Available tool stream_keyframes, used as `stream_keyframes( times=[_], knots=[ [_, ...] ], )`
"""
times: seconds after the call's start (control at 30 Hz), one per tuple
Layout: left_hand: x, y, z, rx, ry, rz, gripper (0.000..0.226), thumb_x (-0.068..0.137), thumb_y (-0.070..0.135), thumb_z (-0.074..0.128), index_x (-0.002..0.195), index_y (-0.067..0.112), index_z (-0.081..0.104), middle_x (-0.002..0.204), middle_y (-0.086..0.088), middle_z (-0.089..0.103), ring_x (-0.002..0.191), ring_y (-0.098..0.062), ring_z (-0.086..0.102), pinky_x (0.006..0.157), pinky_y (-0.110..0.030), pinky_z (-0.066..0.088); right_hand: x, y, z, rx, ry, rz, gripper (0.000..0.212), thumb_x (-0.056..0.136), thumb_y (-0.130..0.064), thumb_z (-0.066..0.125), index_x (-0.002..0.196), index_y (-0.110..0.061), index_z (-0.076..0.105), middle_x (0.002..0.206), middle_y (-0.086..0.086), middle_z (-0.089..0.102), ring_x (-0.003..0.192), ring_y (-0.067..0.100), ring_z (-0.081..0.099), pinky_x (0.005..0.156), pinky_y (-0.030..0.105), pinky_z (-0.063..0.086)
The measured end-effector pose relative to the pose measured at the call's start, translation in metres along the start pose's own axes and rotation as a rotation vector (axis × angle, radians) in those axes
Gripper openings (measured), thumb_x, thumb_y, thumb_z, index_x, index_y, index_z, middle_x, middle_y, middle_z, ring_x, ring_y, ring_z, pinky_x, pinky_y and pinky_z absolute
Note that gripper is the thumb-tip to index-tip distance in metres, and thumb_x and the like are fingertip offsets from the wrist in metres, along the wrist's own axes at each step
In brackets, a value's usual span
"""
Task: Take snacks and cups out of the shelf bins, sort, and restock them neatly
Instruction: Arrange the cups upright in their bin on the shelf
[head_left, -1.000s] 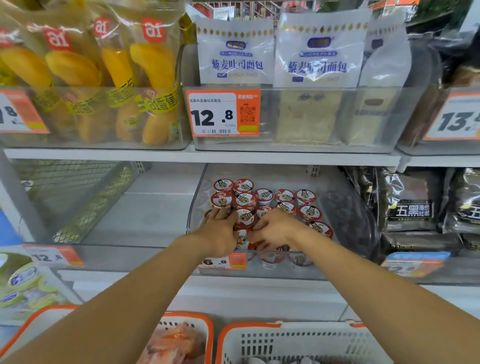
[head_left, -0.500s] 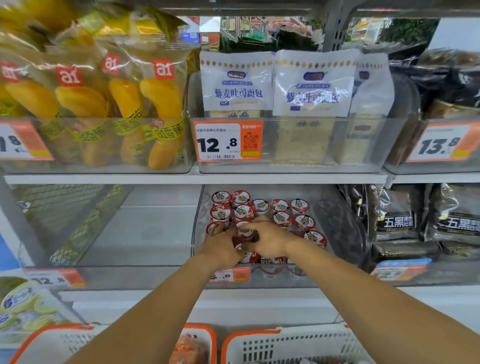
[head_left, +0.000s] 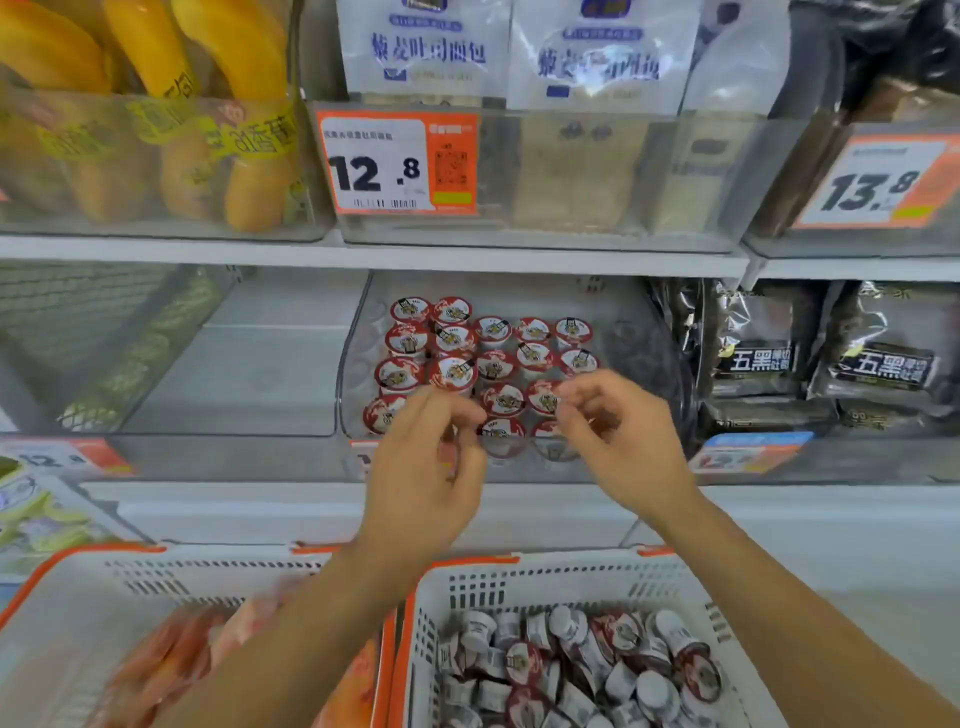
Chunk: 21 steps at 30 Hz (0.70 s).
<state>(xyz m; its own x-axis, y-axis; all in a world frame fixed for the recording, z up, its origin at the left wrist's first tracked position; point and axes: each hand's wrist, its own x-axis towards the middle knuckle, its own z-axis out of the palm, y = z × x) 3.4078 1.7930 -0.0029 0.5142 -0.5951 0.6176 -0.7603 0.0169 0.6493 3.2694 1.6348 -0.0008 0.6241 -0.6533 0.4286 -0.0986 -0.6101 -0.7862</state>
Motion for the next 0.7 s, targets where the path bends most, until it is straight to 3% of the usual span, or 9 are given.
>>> stream_keyframes(
  times=[0.07,0.13,0.2,0.27,0.33,0.4,0.5,0.6,0.7],
  knots=[
    [-0.051,-0.002,0.015,-0.120,-0.188,-0.064,0.011,0.088,0.011,0.055,0.094,0.018,0.061,0.079,0.007,0.054,0.070,-0.006,0.048,0.062,-0.017,0.039,-0.049,0.030,-0.007,-0.004,0.042,0.064,0.023,0.090,0.000,0.069,0.090,-0.023,0.067,0.072,-0.005,0.065,0.062,0.012,0.060,0.059,0.022,0.049],
    [-0.103,-0.020,0.045,-0.109,-0.441,-0.240,0.013,0.093,0.016,0.056,0.098,0.028,0.058,0.076,0.008,0.056,0.066,-0.011,0.052,0.061,-0.027,0.046,-0.092,0.074,0.000,-0.080,-0.078,0.230,0.020,0.091,-0.003,0.068,0.091,-0.023,0.065,0.074,-0.004,0.066,0.061,0.010,0.058,0.062,0.027,0.052],
    [-0.158,-0.049,0.079,0.017,-0.715,-0.401,0.013,0.097,0.023,0.055,0.108,0.029,0.059,0.091,0.009,0.061,0.076,-0.009,0.056,0.076,-0.036,0.052,-0.133,0.120,0.011,-0.172,-0.380,0.547,0.015,0.094,-0.014,0.067,0.108,-0.018,0.064,0.090,0.004,0.067,0.074,0.016,0.061,0.076,0.040,0.057],
    [-0.208,-0.076,0.103,0.107,-0.942,-0.505,0.027,0.098,0.029,0.055,0.124,0.023,0.057,0.116,0.003,0.060,0.103,-0.016,0.059,0.093,-0.037,0.050,-0.178,0.166,0.019,-0.277,-0.658,0.804,0.040,0.095,-0.024,0.067,0.129,-0.006,0.058,0.110,0.014,0.064,0.092,0.029,0.063,0.087,0.044,0.054],
    [-0.242,-0.093,0.115,0.186,-1.127,-0.606,0.039,0.097,0.032,0.057,0.134,0.022,0.054,0.131,-0.005,0.054,0.117,-0.026,0.054,0.099,-0.038,0.046,-0.222,0.198,0.020,-0.353,-0.760,0.927,0.065,0.091,-0.036,0.070,0.146,-0.010,0.047,0.146,0.021,0.047,0.120,0.038,0.056,0.098,0.048,0.050],
    [-0.260,-0.100,0.124,0.217,-1.260,-0.718,0.052,0.093,0.036,0.063,0.141,0.022,0.049,0.136,-0.008,0.052,0.120,-0.027,0.053,0.099,-0.038,0.046,-0.256,0.217,0.020,-0.413,-0.692,1.027,0.079,0.088,-0.044,0.073,0.154,-0.024,0.034,0.163,0.017,0.015,0.141,0.038,0.037,0.108,0.049,0.043],
    [-0.268,-0.107,0.143,0.202,-1.210,-0.818,0.071,0.085,0.042,0.073,0.147,0.024,0.042,0.150,-0.008,0.037,0.139,-0.029,0.035,0.110,-0.039,0.037,-0.280,0.233,0.030,-0.447,-0.535,1.003,0.086,0.085,-0.042,0.077,0.155,-0.032,0.028,0.164,0.015,-0.002,0.150,0.042,0.010,0.109,0.057,0.038],
    [-0.266,-0.119,0.163,0.362,-1.025,-0.735,0.073,0.084,0.047,0.072,0.147,0.027,0.040,0.154,-0.007,0.029,0.146,-0.033,0.021,0.117,-0.049,0.026,-0.272,0.246,0.045,-0.493,-0.429,0.931,0.091,0.080,-0.042,0.080,0.154,-0.034,0.028,0.163,0.012,0.002,0.148,0.046,0.007,0.108,0.064,0.036],
    [-0.256,-0.135,0.182,0.497,-0.968,-0.634,0.081,0.082,0.052,0.072,0.149,0.029,0.033,0.160,-0.009,0.020,0.150,-0.035,0.006,0.120,-0.053,0.012,-0.251,0.260,0.059,-0.465,-0.483,0.843,0.095,0.078,-0.043,0.083,0.155,-0.029,0.028,0.163,0.012,0.009,0.150,0.037,0.011,0.115,0.059,0.030]
  ],
)
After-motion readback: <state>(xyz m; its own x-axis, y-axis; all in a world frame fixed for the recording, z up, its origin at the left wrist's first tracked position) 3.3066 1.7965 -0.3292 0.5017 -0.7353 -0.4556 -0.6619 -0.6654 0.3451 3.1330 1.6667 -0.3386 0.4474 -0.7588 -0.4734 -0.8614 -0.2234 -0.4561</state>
